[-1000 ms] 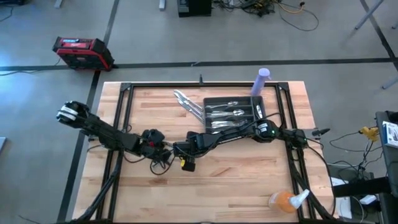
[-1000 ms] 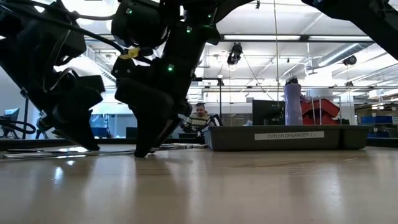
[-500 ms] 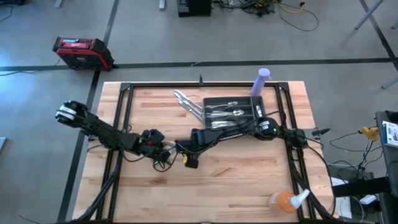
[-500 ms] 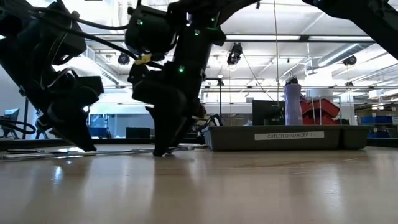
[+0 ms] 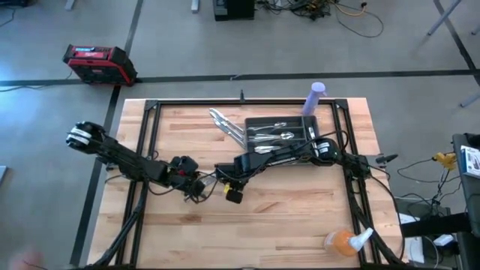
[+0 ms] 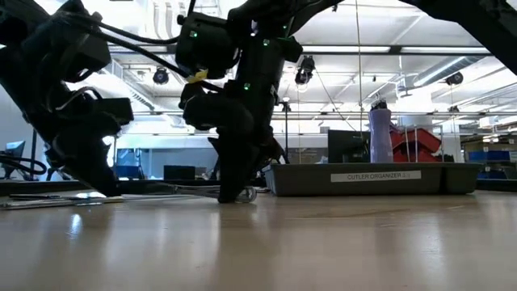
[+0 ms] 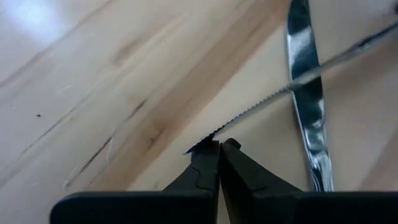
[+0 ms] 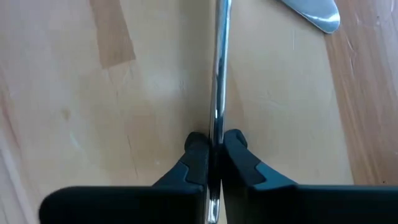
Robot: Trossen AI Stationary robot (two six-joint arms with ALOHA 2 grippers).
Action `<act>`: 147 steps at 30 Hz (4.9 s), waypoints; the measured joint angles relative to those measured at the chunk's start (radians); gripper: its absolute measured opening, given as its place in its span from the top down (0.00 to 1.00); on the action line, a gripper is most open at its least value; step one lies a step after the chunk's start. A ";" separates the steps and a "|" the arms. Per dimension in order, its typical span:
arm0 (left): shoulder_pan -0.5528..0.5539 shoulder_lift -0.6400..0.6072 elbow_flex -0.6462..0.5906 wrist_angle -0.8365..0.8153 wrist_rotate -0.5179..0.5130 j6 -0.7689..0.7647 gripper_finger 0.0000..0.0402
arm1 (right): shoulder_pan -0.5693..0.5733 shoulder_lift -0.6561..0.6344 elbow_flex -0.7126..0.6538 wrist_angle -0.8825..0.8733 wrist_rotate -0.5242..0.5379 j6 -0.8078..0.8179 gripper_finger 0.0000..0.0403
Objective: Sort silverware
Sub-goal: Put the silver knife into the gray silverware tray
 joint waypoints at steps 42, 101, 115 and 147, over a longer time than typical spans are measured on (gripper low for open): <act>-0.266 -0.354 -0.001 0.010 -0.382 0.184 1.00 | -0.126 -0.723 -0.865 -0.545 0.317 0.933 1.00; -0.208 -0.197 0.160 -0.630 0.044 -0.181 1.00 | 0.032 -0.362 -0.629 1.230 0.105 -0.319 0.99; -0.207 -0.199 0.152 -0.642 0.085 -0.072 0.99 | 0.021 -0.027 -0.339 1.309 -0.087 -0.408 1.00; -0.207 -0.199 0.151 -0.684 0.021 0.261 0.53 | -0.053 0.054 -0.333 1.206 -0.297 -0.390 1.00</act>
